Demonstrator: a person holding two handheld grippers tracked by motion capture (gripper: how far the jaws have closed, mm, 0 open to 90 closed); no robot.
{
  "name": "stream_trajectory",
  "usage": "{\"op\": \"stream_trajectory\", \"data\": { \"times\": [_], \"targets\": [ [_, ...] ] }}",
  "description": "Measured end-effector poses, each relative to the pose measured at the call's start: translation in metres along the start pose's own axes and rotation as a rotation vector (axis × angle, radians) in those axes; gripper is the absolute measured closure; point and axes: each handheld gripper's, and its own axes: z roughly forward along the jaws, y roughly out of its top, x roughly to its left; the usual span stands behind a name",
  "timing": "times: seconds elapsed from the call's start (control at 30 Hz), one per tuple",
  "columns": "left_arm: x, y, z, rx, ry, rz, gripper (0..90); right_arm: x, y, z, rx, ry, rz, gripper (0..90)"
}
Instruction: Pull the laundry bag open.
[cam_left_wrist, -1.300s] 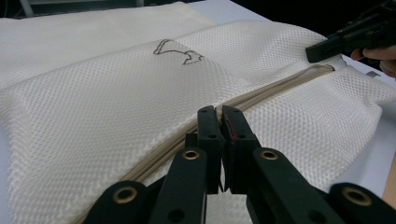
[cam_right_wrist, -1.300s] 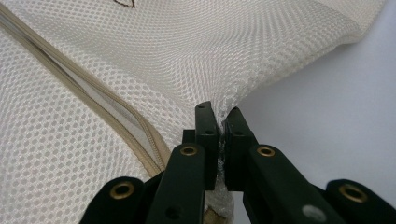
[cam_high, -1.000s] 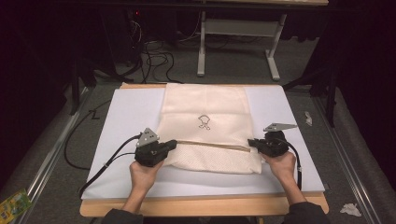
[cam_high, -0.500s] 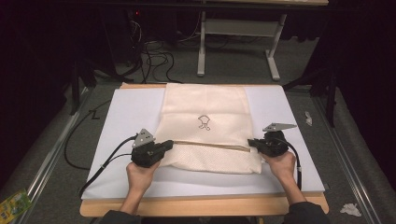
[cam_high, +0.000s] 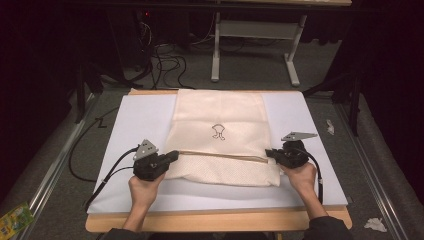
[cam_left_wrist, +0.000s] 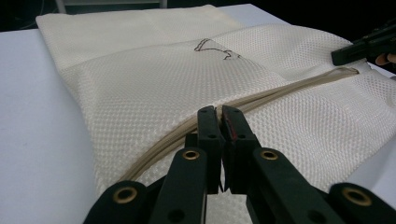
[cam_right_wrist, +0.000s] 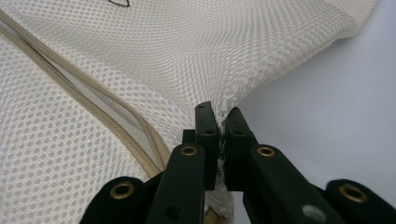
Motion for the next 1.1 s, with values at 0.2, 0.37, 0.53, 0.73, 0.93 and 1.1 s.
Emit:
{"op": "stream_trajectory", "data": {
  "times": [0.2,0.37,0.53,0.73,0.93,1.1],
  "targets": [
    [0.006,-0.004,-0.007,-0.009,0.018,-0.020,87.5,-0.002,0.000,-0.001,0.004,-0.005,0.003,88.5],
    [0.009,-0.006,-0.011,-0.014,0.022,-0.023,87.4,-0.002,0.000,0.000,0.004,-0.005,0.003,88.5],
    [0.009,-0.008,-0.012,-0.013,0.020,-0.024,87.5,-0.001,0.001,0.000,0.005,-0.010,0.001,88.5],
    [0.011,-0.009,-0.015,-0.023,0.029,-0.036,87.5,-0.002,0.002,0.000,0.002,-0.015,-0.009,88.6],
    [0.015,-0.013,-0.019,-0.025,0.042,-0.041,87.5,-0.002,0.003,-0.001,0.006,-0.017,-0.005,88.6],
    [0.015,-0.013,-0.020,-0.028,0.040,-0.042,87.5,-0.002,0.003,0.000,0.006,-0.017,-0.002,88.5]
  ]
}}
